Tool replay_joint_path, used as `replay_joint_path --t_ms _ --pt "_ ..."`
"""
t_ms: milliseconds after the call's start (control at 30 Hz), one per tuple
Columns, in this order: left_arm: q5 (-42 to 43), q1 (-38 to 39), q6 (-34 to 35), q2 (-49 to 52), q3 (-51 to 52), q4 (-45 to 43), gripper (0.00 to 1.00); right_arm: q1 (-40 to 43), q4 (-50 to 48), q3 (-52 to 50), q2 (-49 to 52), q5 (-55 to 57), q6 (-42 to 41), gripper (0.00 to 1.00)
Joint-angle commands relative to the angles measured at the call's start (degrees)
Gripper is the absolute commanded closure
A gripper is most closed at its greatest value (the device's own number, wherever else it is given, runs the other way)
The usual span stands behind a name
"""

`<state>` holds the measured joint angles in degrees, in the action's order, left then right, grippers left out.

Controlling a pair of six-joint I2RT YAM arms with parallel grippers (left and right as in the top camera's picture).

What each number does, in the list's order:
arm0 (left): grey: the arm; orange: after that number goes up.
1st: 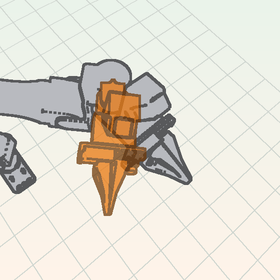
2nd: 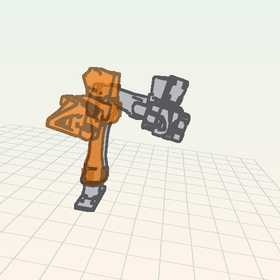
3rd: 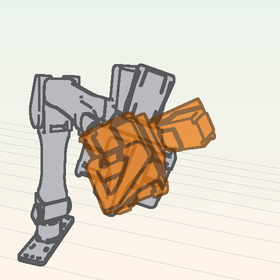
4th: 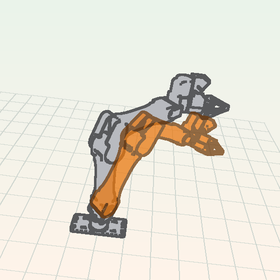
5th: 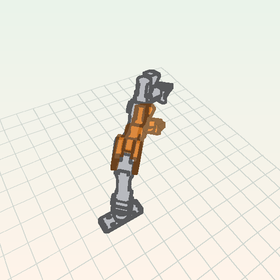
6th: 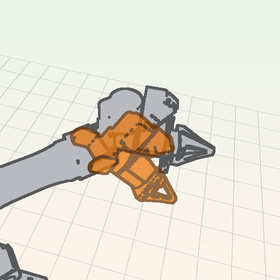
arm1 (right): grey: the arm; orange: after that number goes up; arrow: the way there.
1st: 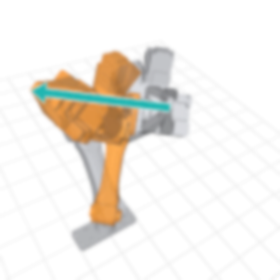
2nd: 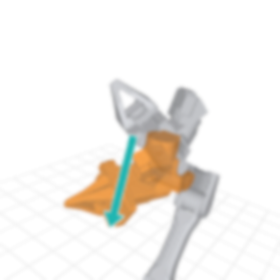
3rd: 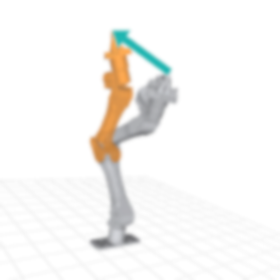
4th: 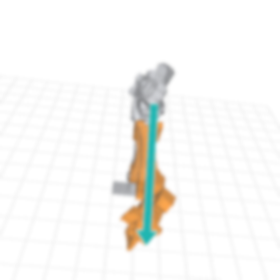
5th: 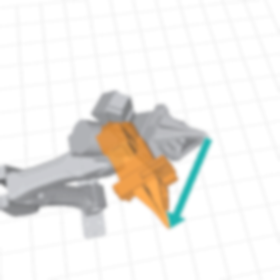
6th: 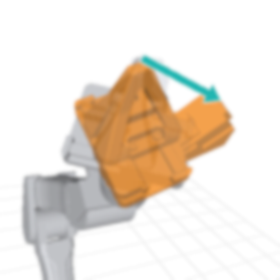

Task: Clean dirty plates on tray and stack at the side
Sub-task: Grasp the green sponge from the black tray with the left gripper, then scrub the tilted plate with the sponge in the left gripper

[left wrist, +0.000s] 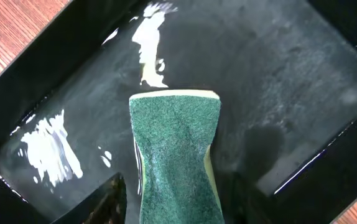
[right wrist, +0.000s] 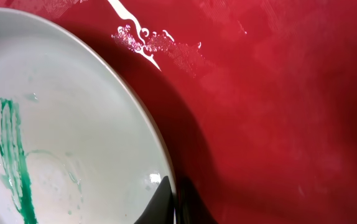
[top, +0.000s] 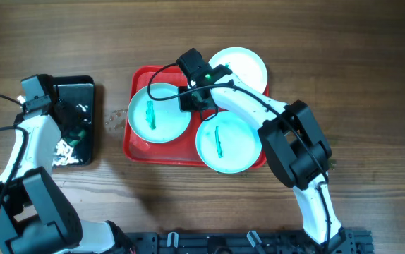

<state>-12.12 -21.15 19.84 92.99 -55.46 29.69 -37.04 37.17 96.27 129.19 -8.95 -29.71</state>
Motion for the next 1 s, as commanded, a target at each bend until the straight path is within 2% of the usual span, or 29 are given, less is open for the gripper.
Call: replay_joint_path --t_ms 0,100,167,267,400,567,600,633,733,967 --pt "0.5 -0.52 0.04 -0.31 -0.28 0.37 0.55 -0.24 -0.79 0.76 1.68 -1.2 0.2 0.96" --pt "0.11 -0.52 0.09 0.61 0.92 -0.98 0.62 -0.24 -0.9 0.76 1.68 -1.2 0.22 0.96" --pt "-0.61 -0.52 1.64 2.8 1.88 -3.98 0.72 -0.24 -0.96 0.76 1.68 -1.64 1.09 0.96" --pt "-0.59 -0.52 4.66 5.57 1.95 -4.81 0.76 -0.24 -0.92 0.76 1.68 -1.6 1.22 0.96" --pt "-0.98 -0.52 4.63 6.47 2.01 -4.94 0.74 -0.24 -1.11 0.76 1.68 -1.6 1.22 0.96" --pt "-0.33 -0.5 4.63 9.99 2.01 -5.49 0.81 -0.24 -1.16 0.76 1.68 -1.62 1.22 0.96" --pt "-0.04 -0.5 4.63 10.8 2.01 -5.44 0.85 -0.24 -1.22 0.76 1.68 -1.62 1.2 0.96" --pt "1.09 -0.5 4.61 11.3 2.01 -4.83 0.96 -0.24 -1.22 0.76 1.68 -1.62 1.22 0.96" --pt "2.32 -0.5 4.59 10.25 1.4 -2.71 0.96 -0.24 -1.36 0.76 1.68 -1.97 1.22 0.96" --pt "21.03 0.33 -1.57 -5.38 -5.86 7.65 0.96 1.86 0.94 1.09 0.33 -8.39 6.45 0.96"
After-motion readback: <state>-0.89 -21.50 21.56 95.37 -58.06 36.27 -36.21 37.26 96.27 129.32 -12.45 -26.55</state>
